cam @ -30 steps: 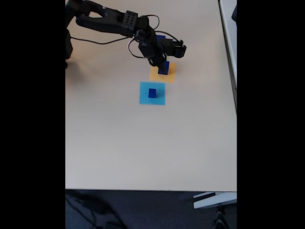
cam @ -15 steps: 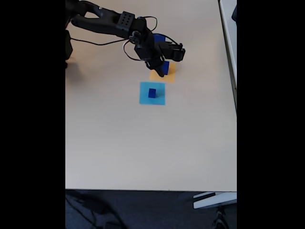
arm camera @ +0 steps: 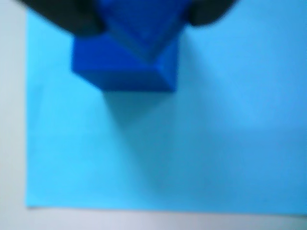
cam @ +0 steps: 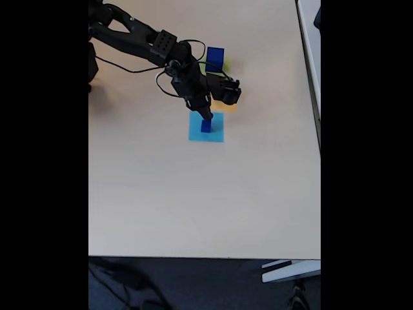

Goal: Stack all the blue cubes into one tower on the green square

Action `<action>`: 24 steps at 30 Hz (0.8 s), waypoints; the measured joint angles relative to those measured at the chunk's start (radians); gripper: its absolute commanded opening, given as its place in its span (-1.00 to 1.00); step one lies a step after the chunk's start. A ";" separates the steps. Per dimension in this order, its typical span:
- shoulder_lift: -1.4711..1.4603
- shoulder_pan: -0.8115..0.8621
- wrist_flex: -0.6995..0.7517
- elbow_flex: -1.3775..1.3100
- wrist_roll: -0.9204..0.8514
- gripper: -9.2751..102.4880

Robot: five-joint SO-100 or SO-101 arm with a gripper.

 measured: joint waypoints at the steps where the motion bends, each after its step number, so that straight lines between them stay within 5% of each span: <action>1: 0.000 0.002 -0.003 0.000 0.003 -0.79; 24: 0.000 0.037 -0.048 0.029 0.048 -0.75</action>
